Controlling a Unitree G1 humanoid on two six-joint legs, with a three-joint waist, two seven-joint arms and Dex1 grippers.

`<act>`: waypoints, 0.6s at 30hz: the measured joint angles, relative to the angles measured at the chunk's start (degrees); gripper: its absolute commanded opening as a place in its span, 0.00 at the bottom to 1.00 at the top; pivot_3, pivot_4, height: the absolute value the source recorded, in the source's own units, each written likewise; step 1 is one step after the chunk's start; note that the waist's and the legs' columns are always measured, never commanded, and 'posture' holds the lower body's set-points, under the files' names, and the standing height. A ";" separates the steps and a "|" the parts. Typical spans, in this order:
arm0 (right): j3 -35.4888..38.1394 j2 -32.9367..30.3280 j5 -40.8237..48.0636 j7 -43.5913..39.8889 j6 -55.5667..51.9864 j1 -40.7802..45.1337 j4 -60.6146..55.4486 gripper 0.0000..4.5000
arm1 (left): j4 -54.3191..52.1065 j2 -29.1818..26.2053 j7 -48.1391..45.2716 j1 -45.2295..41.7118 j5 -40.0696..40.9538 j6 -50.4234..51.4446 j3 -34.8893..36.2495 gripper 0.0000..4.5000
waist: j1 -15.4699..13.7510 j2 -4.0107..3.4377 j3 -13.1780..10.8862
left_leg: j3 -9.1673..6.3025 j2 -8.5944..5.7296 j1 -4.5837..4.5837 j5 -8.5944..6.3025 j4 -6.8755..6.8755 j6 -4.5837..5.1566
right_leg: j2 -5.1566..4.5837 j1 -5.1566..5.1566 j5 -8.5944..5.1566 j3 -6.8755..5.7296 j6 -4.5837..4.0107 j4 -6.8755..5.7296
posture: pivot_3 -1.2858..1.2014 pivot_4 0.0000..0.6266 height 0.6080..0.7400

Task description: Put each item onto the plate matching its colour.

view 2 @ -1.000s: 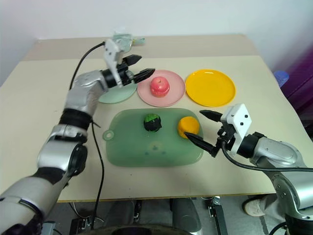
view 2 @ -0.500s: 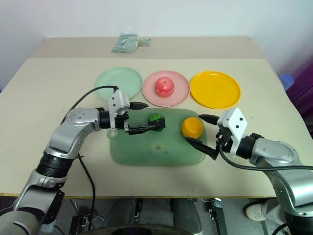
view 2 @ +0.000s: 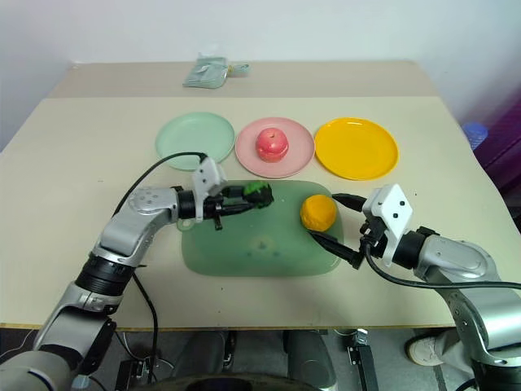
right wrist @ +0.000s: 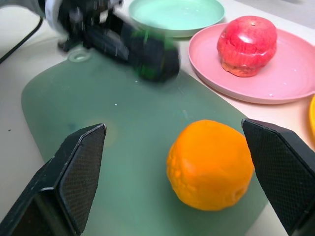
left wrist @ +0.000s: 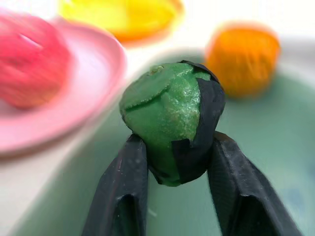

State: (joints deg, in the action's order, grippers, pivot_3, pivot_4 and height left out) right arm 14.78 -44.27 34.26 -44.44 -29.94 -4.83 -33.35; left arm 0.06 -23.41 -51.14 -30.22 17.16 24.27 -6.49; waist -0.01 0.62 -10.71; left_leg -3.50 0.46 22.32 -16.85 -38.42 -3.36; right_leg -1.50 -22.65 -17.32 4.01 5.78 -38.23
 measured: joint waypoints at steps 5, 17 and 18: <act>-0.10 0.27 -0.52 0.00 0.68 0.90 0.90 1.00 | 7.85 -0.45 13.24 -5.43 -0.71 0.45 9.50 0.38 | 0.48 0.04 -0.02 | -0.05 -0.03 0.00 0.00 -0.04 0.00 | 0.00 0.02 0.01 -0.04 0.00 -0.03 | 0.52 0.24 1.00; -1.01 0.64 -1.47 0.20 0.96 4.55 4.60 1.00 | 32.54 -1.24 24.60 -14.28 -6.05 -5.78 14.36 0.90 | 0.64 0.05 -0.02 | -0.01 -0.08 0.08 -0.02 -0.08 0.05 | -0.07 -0.03 0.01 -0.06 0.02 0.00 | 0.52 0.24 1.00; -1.01 0.64 -1.27 0.38 0.26 4.87 4.69 1.00 | 32.59 -1.25 24.44 -14.68 -6.06 -6.75 14.39 0.90 | 0.65 0.05 -0.02 | -0.01 -0.08 0.08 -0.02 -0.08 0.05 | -0.06 -0.04 0.01 -0.06 0.02 0.00 | 0.52 0.24 1.00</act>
State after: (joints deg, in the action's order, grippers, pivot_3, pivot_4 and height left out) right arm 13.78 -43.62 32.99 -44.06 -29.68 0.04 -28.66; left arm 32.65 -24.66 -26.70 -44.90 11.10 17.52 7.90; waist 0.64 0.67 -10.73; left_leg -3.51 0.39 22.40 -16.87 -38.50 -3.32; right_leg -1.56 -22.70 -17.32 3.95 5.80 -38.23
